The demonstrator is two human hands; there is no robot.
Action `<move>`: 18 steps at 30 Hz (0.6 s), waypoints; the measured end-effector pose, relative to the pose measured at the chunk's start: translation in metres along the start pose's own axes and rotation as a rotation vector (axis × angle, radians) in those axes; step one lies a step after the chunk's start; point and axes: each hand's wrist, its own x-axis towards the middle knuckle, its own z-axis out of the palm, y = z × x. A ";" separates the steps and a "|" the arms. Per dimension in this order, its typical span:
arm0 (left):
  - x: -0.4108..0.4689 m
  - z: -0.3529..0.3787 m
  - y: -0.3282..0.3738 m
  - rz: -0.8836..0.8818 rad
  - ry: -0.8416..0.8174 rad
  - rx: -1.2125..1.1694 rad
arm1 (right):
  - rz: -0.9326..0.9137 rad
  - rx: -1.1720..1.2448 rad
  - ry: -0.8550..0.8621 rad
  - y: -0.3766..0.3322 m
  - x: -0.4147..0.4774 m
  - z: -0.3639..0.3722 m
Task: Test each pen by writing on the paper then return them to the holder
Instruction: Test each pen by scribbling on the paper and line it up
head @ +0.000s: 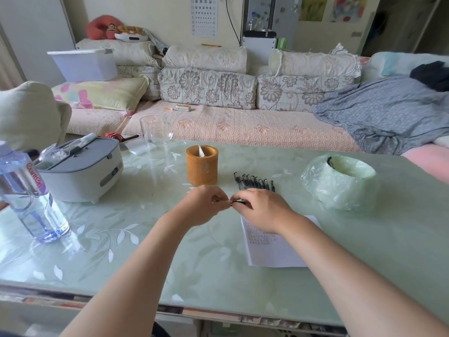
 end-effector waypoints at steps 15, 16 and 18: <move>0.000 0.027 0.047 0.083 -0.105 -0.029 | 0.109 0.108 -0.041 0.030 -0.051 -0.008; 0.001 0.030 0.048 0.089 -0.115 -0.018 | 0.119 0.104 -0.048 0.033 -0.052 -0.008; 0.005 0.035 0.051 0.086 -0.142 -0.009 | 0.136 0.082 -0.063 0.038 -0.054 -0.007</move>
